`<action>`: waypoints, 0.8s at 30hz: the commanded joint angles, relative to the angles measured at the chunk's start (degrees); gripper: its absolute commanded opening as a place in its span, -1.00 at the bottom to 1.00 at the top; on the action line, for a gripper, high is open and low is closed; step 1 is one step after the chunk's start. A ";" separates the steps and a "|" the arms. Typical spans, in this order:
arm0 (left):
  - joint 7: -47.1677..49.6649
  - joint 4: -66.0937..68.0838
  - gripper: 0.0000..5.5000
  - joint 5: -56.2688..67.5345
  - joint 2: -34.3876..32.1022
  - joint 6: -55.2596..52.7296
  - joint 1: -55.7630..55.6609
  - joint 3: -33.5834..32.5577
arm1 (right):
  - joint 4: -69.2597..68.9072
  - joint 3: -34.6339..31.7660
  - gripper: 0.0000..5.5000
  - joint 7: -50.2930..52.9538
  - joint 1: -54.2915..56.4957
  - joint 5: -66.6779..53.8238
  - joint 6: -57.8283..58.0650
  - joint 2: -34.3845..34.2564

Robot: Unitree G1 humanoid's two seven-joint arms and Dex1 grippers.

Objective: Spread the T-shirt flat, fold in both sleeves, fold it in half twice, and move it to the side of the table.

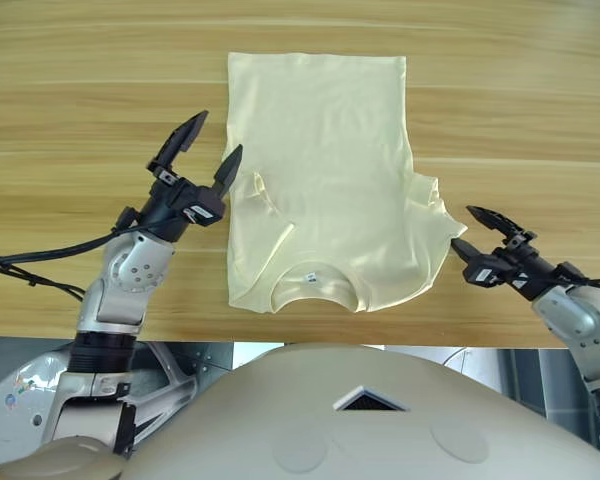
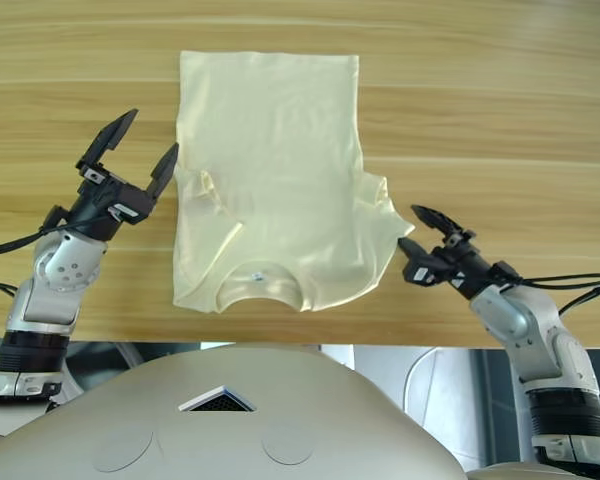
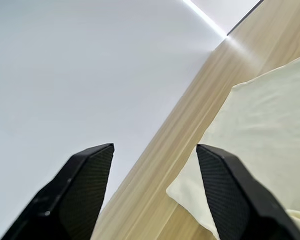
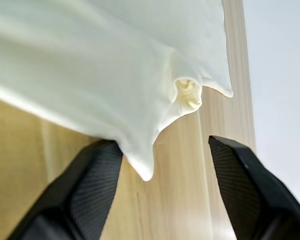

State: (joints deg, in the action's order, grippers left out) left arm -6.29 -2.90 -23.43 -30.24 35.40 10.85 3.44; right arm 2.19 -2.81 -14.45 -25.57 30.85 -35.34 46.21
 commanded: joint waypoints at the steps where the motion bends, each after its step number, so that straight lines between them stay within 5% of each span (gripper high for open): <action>1: 0.16 0.04 0.12 -0.75 0.14 -0.40 -0.06 -0.21 | 2.58 2.32 0.12 -0.89 0.29 1.37 0.01 0.91; 8: 0.09 1.23 0.12 -1.23 0.76 0.21 -0.60 0.87 | 5.78 5.58 0.12 0.68 2.32 2.31 -1.12 0.60; 24: 0.43 0.11 0.11 -0.95 0.77 0.80 1.28 -0.23 | 6.96 5.01 -0.92 2.35 1.12 0.87 -0.66 2.52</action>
State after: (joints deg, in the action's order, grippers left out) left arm -6.08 -2.26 -24.50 -29.36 36.05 11.54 3.62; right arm 7.95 1.60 -11.20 -23.44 30.43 -37.68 48.11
